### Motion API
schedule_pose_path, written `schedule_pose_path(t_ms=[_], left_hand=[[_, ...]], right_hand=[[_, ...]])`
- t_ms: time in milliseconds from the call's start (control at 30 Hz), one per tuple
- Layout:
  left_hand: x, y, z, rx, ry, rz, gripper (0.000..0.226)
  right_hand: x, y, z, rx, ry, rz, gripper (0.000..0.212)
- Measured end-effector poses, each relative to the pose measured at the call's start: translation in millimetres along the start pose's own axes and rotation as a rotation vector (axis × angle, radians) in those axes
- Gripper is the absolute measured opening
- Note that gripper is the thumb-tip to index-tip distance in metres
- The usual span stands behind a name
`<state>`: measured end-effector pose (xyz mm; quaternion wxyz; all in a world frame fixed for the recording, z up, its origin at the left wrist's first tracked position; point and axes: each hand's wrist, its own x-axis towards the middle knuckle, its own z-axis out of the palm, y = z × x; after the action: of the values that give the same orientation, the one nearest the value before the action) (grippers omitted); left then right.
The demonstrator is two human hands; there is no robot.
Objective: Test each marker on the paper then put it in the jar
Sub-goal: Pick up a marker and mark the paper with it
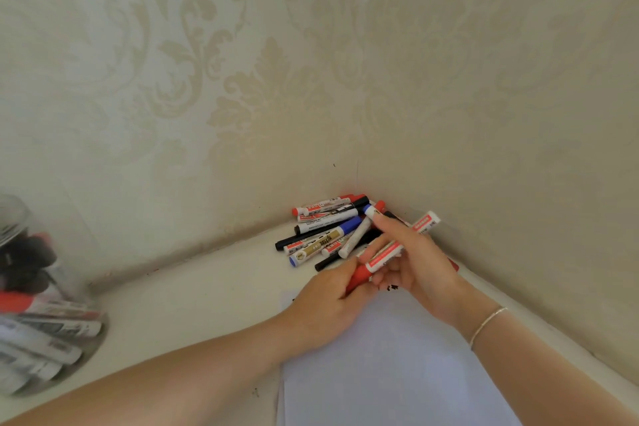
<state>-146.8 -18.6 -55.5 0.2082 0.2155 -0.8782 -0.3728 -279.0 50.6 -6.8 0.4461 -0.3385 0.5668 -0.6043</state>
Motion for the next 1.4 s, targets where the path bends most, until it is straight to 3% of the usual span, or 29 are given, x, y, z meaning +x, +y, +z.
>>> schedule_pose_path(t_ms=[67, 167, 233, 367, 467, 533, 633, 833, 967, 1100, 1200, 1267, 1333, 1400], left_hand=[[-2, 3, -1, -0.064, 0.025, 0.013, 0.025], [-6, 10, -6, -0.098, 0.102, 0.069, 0.040], [-8, 14, -14, -0.110, 0.198, 0.075, 0.035], [-7, 22, -38, -0.139, 0.266, -0.001, 0.035], [-3, 29, -53, -0.077, 0.324, -0.099, 0.048], [1, 34, -58, -0.057, 0.391, -0.196, 0.062], [2, 38, -58, -0.044, 0.414, -0.262, 0.063], [11, 41, -58, 0.007, 0.457, -0.278, 0.047], [8, 35, -56, 0.100, 0.397, -0.287, 0.049], [9, 49, -79, 0.166, 0.444, -0.218, 0.039], [8, 68, -107, -0.072, 0.551, -0.152, 0.027], [-5, 75, -125, -0.012, 0.590, -0.080, 0.026], [-28, 78, -147, 0.264, 0.690, 0.005, 0.027], [-55, 83, -178, 0.499, 0.884, 0.053, 0.029]], right_hand=[[0, -5, 0, 0.002, 0.011, 0.029, 0.047], [-4, -9, 9, -0.164, 0.061, -0.001, 0.033], [-6, -16, 15, -0.212, 0.101, -0.061, 0.027], [2, -36, 12, -0.160, 0.480, -0.337, 0.027], [5, -36, 23, -0.600, 0.482, -0.531, 0.016], [3, -29, 32, -0.898, 0.495, -0.590, 0.034], [2, -24, 34, -1.074, 0.535, -0.503, 0.045], [-5, -23, 36, -1.037, 0.604, -0.486, 0.049], [-4, -19, 36, -1.033, 0.541, -0.369, 0.052], [5, -14, 44, -0.593, 0.400, -0.132, 0.050], [15, -23, 72, -0.165, 0.305, 0.002, 0.041], [19, -29, 87, -0.118, 0.182, 0.005, 0.037], [23, -27, 89, -0.495, 0.094, -0.075, 0.028], [28, -15, 79, -1.254, 0.064, -0.195, 0.026]])
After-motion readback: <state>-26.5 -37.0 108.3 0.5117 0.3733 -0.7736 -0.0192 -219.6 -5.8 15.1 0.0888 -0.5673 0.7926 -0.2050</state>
